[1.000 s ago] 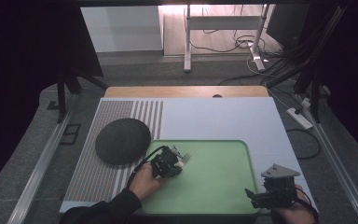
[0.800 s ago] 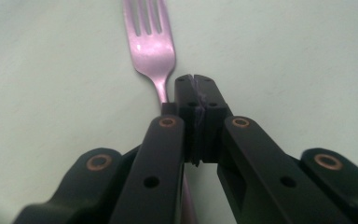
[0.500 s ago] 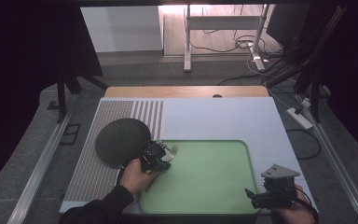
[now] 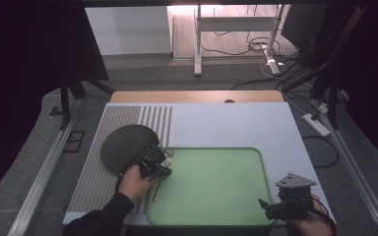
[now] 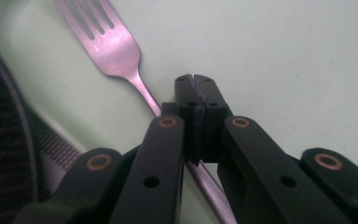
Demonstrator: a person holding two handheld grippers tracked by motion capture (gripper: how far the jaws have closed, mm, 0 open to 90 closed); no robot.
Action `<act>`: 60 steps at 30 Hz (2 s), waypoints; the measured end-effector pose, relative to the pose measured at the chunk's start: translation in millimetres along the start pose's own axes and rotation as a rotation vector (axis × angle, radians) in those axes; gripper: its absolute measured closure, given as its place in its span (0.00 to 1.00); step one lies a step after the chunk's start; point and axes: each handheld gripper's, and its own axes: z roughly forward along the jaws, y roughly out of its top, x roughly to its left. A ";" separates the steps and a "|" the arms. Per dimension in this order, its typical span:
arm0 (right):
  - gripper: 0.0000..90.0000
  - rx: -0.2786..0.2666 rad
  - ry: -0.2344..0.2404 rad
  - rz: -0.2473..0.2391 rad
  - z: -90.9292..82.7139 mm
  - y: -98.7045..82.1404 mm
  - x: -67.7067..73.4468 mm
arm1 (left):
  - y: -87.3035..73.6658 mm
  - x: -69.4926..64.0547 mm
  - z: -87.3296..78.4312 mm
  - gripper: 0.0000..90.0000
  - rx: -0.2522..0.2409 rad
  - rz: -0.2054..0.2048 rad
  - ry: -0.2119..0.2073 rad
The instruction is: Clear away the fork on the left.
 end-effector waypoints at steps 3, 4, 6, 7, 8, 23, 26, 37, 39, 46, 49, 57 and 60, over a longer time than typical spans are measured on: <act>0.00 0.000 0.000 0.000 0.0 0.0 0.0 | -2.6 3.4 -1.9 0.98 -0.001 -0.016 0.009; 0.00 0.000 0.001 0.000 0.0 0.0 0.0 | -3.6 4.8 -2.5 0.98 -0.002 -0.019 0.010; 0.00 -0.001 0.000 0.001 0.2 0.0 0.0 | -5.4 7.1 -3.9 0.98 0.000 -0.029 0.016; 0.00 0.000 0.001 0.001 0.0 0.0 0.0 | -6.1 7.8 -4.5 0.97 0.001 -0.032 0.019; 0.00 0.000 0.001 0.000 0.1 0.0 0.0 | -6.9 8.3 -4.6 0.97 -0.002 -0.032 0.016; 0.00 0.001 0.002 -0.001 0.1 0.0 0.0 | -5.0 3.8 -9.0 0.68 -0.067 0.006 0.003; 0.00 0.001 0.002 0.000 0.2 0.1 0.0 | -5.4 3.7 -9.5 0.61 -0.080 0.020 0.016; 0.00 0.001 0.002 0.001 0.1 0.0 -0.1 | -10.0 6.2 -16.0 0.18 -0.138 0.001 0.027; 0.00 0.001 0.002 0.001 0.2 0.0 -0.1 | -11.5 6.3 -16.5 0.12 -0.134 0.006 0.027; 0.00 -0.001 0.002 0.002 0.1 -0.1 -0.2 | -19.0 12.5 -17.9 0.00 -0.179 0.003 0.004; 0.00 -0.001 0.002 0.002 0.2 0.0 -0.1 | -20.7 13.2 -18.7 0.00 -0.181 0.010 0.022; 0.00 -0.001 0.004 0.005 0.1 0.0 -0.5 | -28.8 16.0 -24.5 0.00 -0.196 0.007 0.016; 0.00 0.000 0.003 0.005 0.1 0.0 -0.4 | -33.5 17.3 -29.2 0.00 -0.202 0.004 0.033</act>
